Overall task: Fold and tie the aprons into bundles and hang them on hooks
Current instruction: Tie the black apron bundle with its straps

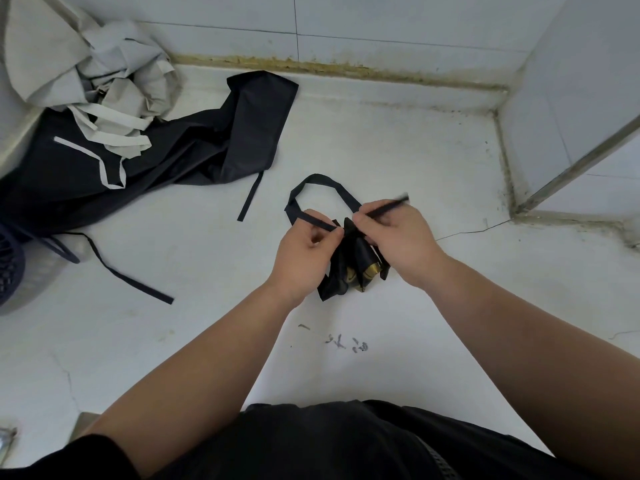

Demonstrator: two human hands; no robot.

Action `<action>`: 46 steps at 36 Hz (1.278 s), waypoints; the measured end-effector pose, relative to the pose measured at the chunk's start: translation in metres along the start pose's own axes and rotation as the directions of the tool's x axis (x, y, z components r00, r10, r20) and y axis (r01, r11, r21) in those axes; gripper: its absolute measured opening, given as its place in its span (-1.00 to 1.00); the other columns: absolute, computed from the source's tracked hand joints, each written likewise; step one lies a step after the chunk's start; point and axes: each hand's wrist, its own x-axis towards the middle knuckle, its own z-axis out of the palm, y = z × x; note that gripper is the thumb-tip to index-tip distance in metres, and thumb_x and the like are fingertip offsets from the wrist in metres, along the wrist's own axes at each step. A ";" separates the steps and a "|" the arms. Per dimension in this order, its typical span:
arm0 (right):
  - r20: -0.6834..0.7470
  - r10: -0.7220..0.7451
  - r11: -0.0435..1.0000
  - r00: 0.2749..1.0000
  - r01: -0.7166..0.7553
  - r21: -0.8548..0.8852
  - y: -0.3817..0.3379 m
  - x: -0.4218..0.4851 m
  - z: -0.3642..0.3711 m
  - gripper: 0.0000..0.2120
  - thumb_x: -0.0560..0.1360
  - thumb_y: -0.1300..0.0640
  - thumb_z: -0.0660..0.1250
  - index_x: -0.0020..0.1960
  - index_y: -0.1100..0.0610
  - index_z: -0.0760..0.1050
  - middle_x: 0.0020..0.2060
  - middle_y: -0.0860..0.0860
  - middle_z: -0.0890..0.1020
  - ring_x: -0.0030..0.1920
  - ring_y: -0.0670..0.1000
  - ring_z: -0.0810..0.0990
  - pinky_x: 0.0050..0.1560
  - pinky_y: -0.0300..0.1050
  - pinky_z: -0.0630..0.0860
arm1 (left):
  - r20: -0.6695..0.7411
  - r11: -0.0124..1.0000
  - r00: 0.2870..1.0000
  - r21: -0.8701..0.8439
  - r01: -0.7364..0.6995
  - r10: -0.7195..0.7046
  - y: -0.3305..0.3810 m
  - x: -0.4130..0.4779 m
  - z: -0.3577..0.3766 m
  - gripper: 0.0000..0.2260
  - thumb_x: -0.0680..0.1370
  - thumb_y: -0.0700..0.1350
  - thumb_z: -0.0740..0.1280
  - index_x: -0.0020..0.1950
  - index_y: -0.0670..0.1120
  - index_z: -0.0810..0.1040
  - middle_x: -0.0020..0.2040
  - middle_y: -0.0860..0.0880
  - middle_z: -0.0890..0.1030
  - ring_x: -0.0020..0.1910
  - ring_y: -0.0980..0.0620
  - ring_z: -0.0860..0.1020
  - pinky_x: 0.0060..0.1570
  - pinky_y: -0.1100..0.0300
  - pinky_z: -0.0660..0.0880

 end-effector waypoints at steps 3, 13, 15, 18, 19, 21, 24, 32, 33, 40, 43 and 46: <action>0.126 0.084 0.992 0.989 -0.095 0.085 -0.001 -0.001 -0.003 -0.87 0.50 0.23 0.37 0.03 0.10 0.51 -0.15 -0.04 0.60 -0.10 -0.10 0.57 -0.03 -0.33 0.50 | -0.004 0.999 1.000 0.028 -0.025 0.025 -0.001 -0.001 0.000 -0.91 0.57 -0.12 0.33 -0.10 -0.02 0.45 -0.26 0.07 0.56 -0.23 0.15 0.53 -0.22 0.40 0.44; -0.056 -0.062 0.965 0.996 0.046 -0.257 0.005 -0.004 0.000 -0.64 0.64 0.00 0.08 -0.20 0.15 0.47 -0.30 0.00 0.59 -0.21 0.05 0.60 -0.08 -0.12 0.50 | 0.014 0.996 0.997 0.042 -0.079 0.078 0.003 -0.006 0.000 -0.88 0.55 -0.20 0.34 -0.12 0.00 0.49 -0.17 0.11 0.58 -0.18 0.25 0.55 -0.09 0.35 0.49; -0.103 0.054 0.992 0.993 -0.065 -0.111 0.005 0.000 0.003 -0.62 0.65 -0.01 0.05 -0.06 0.23 0.49 -0.28 0.01 0.60 -0.21 0.04 0.62 -0.05 -0.07 0.56 | 0.022 0.993 0.994 0.049 -0.109 0.108 0.003 -0.007 0.000 -0.87 0.54 -0.23 0.35 -0.13 -0.01 0.50 -0.14 0.11 0.57 -0.14 0.27 0.54 -0.08 0.40 0.46; -0.124 0.199 0.976 0.972 -0.186 0.112 0.005 0.002 0.008 -0.67 0.66 0.05 0.04 0.04 0.29 0.42 -0.30 0.06 0.56 -0.28 0.04 0.58 -0.27 -0.18 0.60 | -0.011 0.977 0.983 0.110 -0.183 0.185 0.002 -0.009 -0.001 -0.85 0.52 -0.26 0.36 -0.18 -0.02 0.52 -0.16 0.08 0.56 -0.11 0.23 0.53 -0.06 0.45 0.40; -0.120 0.235 0.960 0.965 -0.210 0.185 0.004 0.002 0.009 -0.70 0.66 0.06 0.03 0.05 0.28 0.39 -0.31 0.08 0.54 -0.31 0.04 0.56 -0.37 -0.23 0.58 | -0.025 0.971 0.978 0.129 -0.203 0.207 0.002 -0.010 -0.001 -0.84 0.52 -0.27 0.37 -0.19 -0.03 0.52 -0.16 0.05 0.55 -0.10 0.19 0.52 -0.05 0.45 0.39; -0.121 0.281 0.931 0.952 -0.240 0.276 0.004 0.003 0.011 -0.74 0.66 0.08 0.03 0.03 0.26 0.36 -0.32 0.11 0.52 -0.35 0.05 0.54 -0.47 -0.27 0.53 | -0.055 0.969 0.973 0.126 -0.214 0.222 0.000 -0.012 -0.001 -0.80 0.51 -0.28 0.37 -0.21 -0.01 0.51 -0.15 -0.01 0.54 -0.11 0.16 0.51 -0.05 0.44 0.39; -0.149 0.308 0.917 0.940 -0.251 0.309 0.004 0.003 0.010 -0.76 0.66 0.08 0.04 -0.06 0.22 0.33 -0.34 0.11 0.50 -0.36 0.07 0.51 -0.48 -0.25 0.52 | -0.103 0.974 0.971 0.092 -0.206 0.215 -0.002 -0.014 -0.002 -0.74 0.50 -0.31 0.38 -0.26 0.03 0.49 -0.19 0.04 0.52 -0.15 0.17 0.50 -0.06 0.41 0.41; -0.168 0.433 0.824 0.886 -0.312 0.474 0.011 -0.001 0.002 -0.75 0.66 0.08 0.04 -0.13 0.18 0.31 -0.34 0.08 0.47 -0.46 -0.03 0.47 -0.38 -0.20 0.55 | -0.151 0.989 0.988 -0.136 -0.058 0.037 -0.013 -0.019 -0.015 -0.74 0.52 -0.36 0.34 -0.25 -0.03 0.52 -0.28 0.15 0.61 -0.16 0.09 0.61 -0.02 0.22 0.56; -0.176 0.443 0.809 0.879 -0.307 0.501 0.012 -0.002 0.004 -0.74 0.66 0.08 0.03 -0.15 0.17 0.30 -0.34 0.08 0.46 -0.51 -0.06 0.47 -0.43 -0.21 0.53 | -0.157 0.986 0.987 -0.159 -0.053 0.028 -0.013 -0.019 -0.013 -0.75 0.52 -0.37 0.33 -0.24 -0.04 0.51 -0.27 0.15 0.62 -0.15 0.06 0.63 -0.01 0.18 0.58; -0.130 0.383 0.835 0.914 -0.283 0.472 0.003 0.001 0.003 -0.73 0.66 0.02 0.05 -0.14 0.14 0.33 -0.33 0.09 0.48 -0.41 0.00 0.49 -0.28 -0.13 0.58 | -0.106 0.950 0.993 -0.311 0.010 -0.045 -0.004 -0.019 -0.014 -0.86 0.58 -0.32 0.27 -0.15 -0.14 0.47 -0.01 -0.06 0.67 0.01 -0.01 0.64 0.02 0.15 0.58; -0.087 0.346 0.867 0.934 -0.282 0.412 -0.004 0.003 0.003 -0.70 0.65 -0.01 0.08 -0.14 0.16 0.36 -0.35 0.08 0.49 -0.32 0.05 0.51 -0.13 -0.07 0.60 | -0.057 0.956 0.995 -0.287 0.056 -0.076 0.000 -0.016 -0.015 -0.88 0.60 -0.24 0.28 -0.12 -0.08 0.47 0.00 -0.08 0.66 0.00 0.02 0.61 -0.06 0.18 0.55; -0.015 0.291 0.916 0.957 -0.274 0.292 -0.008 0.001 0.006 -0.67 0.63 -0.06 0.11 -0.11 0.17 0.42 -0.33 0.06 0.51 -0.26 0.06 0.53 -0.09 -0.08 0.59 | -0.047 0.969 0.994 -0.232 0.085 -0.098 0.002 -0.013 -0.011 -0.91 0.62 -0.17 0.24 -0.07 -0.04 0.44 0.03 -0.09 0.65 0.08 -0.01 0.61 -0.13 0.19 0.51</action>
